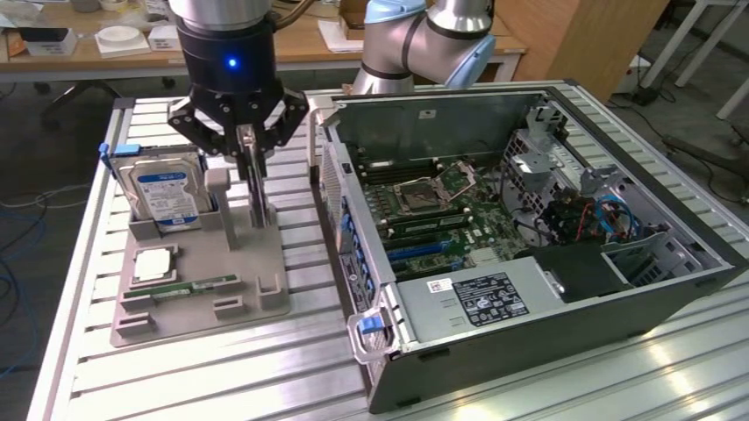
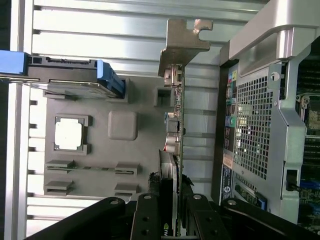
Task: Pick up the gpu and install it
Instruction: 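Pick up the gpu and move the gpu toward the slot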
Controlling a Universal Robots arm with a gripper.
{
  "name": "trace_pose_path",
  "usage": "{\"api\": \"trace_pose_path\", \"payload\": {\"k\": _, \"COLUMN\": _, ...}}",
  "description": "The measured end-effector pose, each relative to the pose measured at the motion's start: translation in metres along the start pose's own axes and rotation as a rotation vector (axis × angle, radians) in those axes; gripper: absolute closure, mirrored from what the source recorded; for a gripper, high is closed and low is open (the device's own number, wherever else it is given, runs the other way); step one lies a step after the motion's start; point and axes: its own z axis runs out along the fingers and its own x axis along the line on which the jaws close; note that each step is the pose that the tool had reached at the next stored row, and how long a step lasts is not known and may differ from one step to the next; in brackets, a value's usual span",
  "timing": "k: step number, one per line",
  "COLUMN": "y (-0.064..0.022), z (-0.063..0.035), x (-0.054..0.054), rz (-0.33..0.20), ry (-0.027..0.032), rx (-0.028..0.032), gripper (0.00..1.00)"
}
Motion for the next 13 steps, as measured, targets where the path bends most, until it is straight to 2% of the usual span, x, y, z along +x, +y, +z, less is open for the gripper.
{"api": "trace_pose_path", "payload": {"k": 13, "y": 0.0005, "z": -0.0116, "x": 0.0, "rz": -0.004, "ry": 0.0002, "rx": -0.0002, "gripper": 0.74}}
